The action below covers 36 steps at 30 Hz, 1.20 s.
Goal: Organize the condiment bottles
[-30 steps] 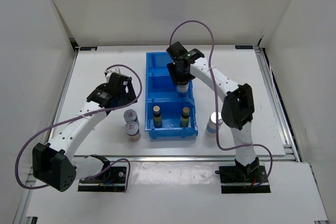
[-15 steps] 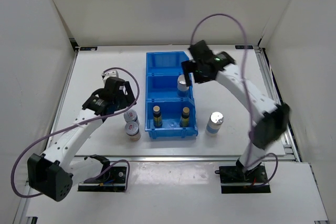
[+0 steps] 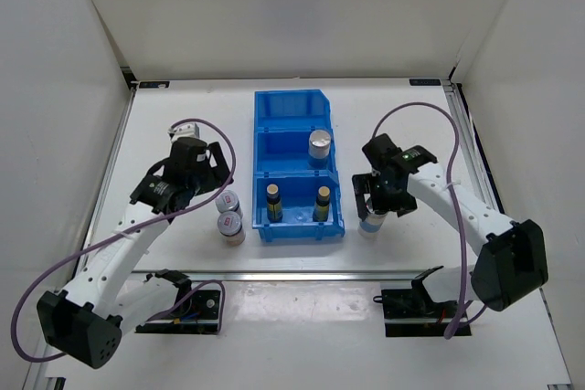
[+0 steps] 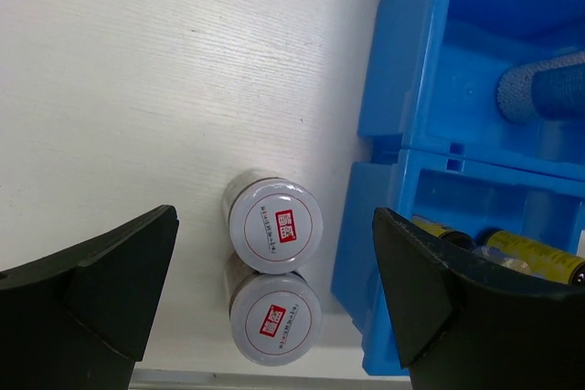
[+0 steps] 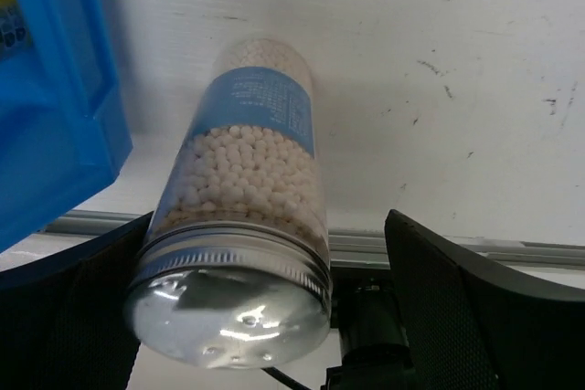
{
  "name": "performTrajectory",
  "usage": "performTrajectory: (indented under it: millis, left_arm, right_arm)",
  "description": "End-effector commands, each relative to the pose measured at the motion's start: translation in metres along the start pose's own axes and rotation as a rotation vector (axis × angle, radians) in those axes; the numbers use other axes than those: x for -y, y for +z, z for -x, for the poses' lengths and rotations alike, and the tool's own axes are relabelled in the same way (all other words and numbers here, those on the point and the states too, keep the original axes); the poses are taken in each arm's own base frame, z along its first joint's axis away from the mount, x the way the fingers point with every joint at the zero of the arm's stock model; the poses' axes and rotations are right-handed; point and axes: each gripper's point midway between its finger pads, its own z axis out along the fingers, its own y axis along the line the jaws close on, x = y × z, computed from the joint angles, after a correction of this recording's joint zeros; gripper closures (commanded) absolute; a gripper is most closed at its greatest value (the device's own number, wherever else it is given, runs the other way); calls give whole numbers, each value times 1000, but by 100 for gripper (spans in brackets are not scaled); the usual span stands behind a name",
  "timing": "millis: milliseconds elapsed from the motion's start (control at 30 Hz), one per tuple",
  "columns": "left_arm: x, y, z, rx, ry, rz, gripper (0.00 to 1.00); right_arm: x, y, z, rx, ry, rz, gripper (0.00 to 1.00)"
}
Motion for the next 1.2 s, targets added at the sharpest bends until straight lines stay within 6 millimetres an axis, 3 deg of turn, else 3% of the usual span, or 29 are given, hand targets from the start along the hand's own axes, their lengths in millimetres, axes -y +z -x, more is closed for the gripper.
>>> performTrajectory:
  millis: [0, 33, 100, 233, 300, 333, 467, 500, 567, 600, 633, 767, 833, 867, 933, 967, 1033, 1067, 1167]
  left_arm:
    - [0, -10, -2, -13, 2, -27, 1]
    - [0, -12, -1, -5, 9, -31, 1]
    - [1, -12, -2, -10, 18, -39, 1]
    - [6, -18, 0, -23, 42, -72, 1]
    - [6, -20, 1, -23, 51, -72, 1]
    - [6, -20, 1, -23, 51, -72, 1]
    - [5, -15, -9, -55, 39, -66, 1]
    - [5, -15, -9, -55, 39, -66, 1]
    - [3, -13, -13, -64, 32, -60, 1]
    - [3, -13, -13, -64, 32, -60, 1]
    - [3, -13, -13, -64, 32, -60, 1]
    - [5, -14, -10, -56, 30, -65, 1]
    - [5, -14, -10, -56, 30, -65, 1]
    - [3, -12, -10, -59, 32, -52, 1]
    - [3, -12, -10, -59, 32, -52, 1]
    - [3, -9, -12, -69, 35, -46, 1]
    - [3, -9, -12, -69, 44, -46, 1]
    - [3, -9, -12, -69, 44, -46, 1]
    - [2, -7, -13, -77, 46, -42, 1]
  right_arm:
    - [-11, -4, 2, 33, 38, 62, 0]
    - [-11, -4, 2, 33, 47, 62, 3]
    - [-9, -1, 2, 25, 56, 56, 24]
    - [-8, -20, 19, 77, 60, 44, 61]
    - [-6, -39, 32, 130, 54, 41, 77]
    - [-4, -46, 37, 148, 57, 30, 82]
    - [-8, -104, 70, 296, 26, 78, 99]
    - [-20, -134, 90, 383, -4, 127, 99]
    - [-39, -163, 107, 470, -93, 160, 99]
    - [-45, -162, 116, 456, -109, 142, 99]
    - [-57, -188, 130, 528, -141, 169, 99]
    - [-106, -185, 166, 530, -260, 203, 99]
    - [-129, -181, 175, 530, -309, 218, 94]
    - [-148, -171, 185, 516, -345, 242, 92]
    - [-162, -157, 196, 495, -364, 252, 92]
    - [-172, -133, 202, 450, -382, 244, 92]
    - [-183, -120, 209, 431, -390, 261, 93]
    - [-188, -98, 212, 394, -404, 246, 93]
    - [-201, -67, 218, 355, -411, 246, 95]
